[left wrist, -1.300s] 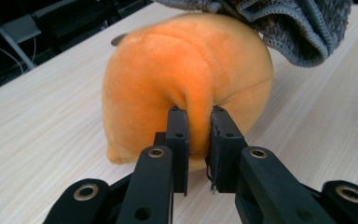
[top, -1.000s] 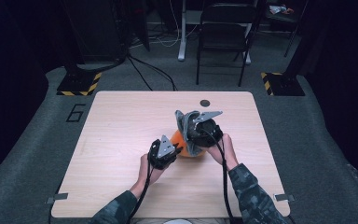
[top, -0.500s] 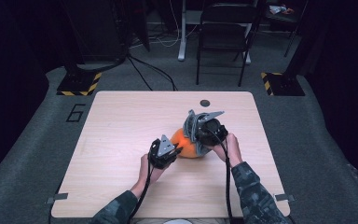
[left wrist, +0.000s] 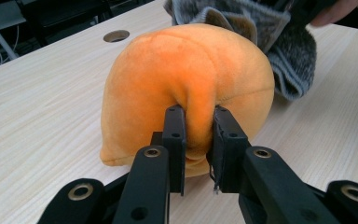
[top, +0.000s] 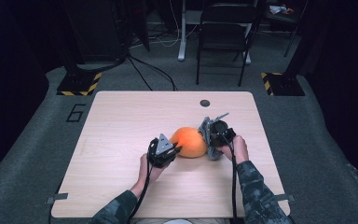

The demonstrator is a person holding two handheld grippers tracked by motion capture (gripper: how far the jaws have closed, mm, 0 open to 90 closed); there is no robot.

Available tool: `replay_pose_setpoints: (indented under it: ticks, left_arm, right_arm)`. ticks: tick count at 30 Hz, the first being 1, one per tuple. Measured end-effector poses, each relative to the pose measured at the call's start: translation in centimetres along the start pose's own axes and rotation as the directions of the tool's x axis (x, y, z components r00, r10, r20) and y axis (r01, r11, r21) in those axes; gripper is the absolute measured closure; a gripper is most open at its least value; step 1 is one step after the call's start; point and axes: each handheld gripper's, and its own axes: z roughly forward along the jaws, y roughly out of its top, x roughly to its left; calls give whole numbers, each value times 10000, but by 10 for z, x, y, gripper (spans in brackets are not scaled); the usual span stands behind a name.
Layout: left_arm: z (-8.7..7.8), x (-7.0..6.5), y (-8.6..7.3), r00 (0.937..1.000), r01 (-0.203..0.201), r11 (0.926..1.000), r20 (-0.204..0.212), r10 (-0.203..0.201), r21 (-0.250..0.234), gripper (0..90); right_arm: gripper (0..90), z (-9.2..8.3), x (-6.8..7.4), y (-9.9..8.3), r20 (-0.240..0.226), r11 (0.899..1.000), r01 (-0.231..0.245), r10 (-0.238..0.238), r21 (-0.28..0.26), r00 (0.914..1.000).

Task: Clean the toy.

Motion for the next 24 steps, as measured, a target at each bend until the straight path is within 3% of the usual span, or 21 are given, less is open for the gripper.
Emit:
replay_pose_setpoints:
  ticks: [4, 9, 12, 14, 16, 17, 19, 23, 24]
  left_arm:
    - [-1, 2, 0, 9996, 293, 9995, 34, -293, -90, 776]
    - [-2, 4, 3, 9968, 761, 9970, 237, -757, -166, 781]
    - [-2, 1, 4, 9962, 833, 9964, 286, -827, -186, 781]
    - [-1, -3, 5, 9959, 840, 9962, 343, -832, -230, 781]
    - [-1, -4, 6, 9965, 768, 9969, 354, -761, -182, 781]
    - [-1, -4, 5, 9965, 767, 9969, 350, -761, -175, 781]
    - [-1, -4, 5, 9962, 793, 9968, 367, -790, -83, 780]
    - [-1, -3, 5, 9967, 748, 9971, 339, -744, -106, 780]
    - [-1, -2, 5, 9966, 753, 9971, 352, -749, -82, 781]
  right_arm:
    - [697, 3, -5, -2, -192, 9997, -245, 246, 76, 9995]
    - [702, -25, -2, 7, -478, 9967, 1, -41, -817, 9989]
    - [702, -49, 11, 15, -967, 9841, 229, -404, -1759, 9945]
    - [702, -61, 27, 21, -1224, 9709, 509, -814, -2340, 9891]
    - [701, -64, 41, 24, -1341, 9584, 773, -1178, -2748, 9839]
    - [700, -65, 48, 26, -1284, 9591, 953, -1333, -2666, 9827]
    - [699, -58, 57, 28, -695, 9553, 1764, -1978, -2370, 9778]
    - [699, -51, 51, 25, -524, 9650, 1754, -1889, -1948, 9806]
    - [699, -50, 48, 24, -186, 9673, 1762, -1825, -1824, 9830]
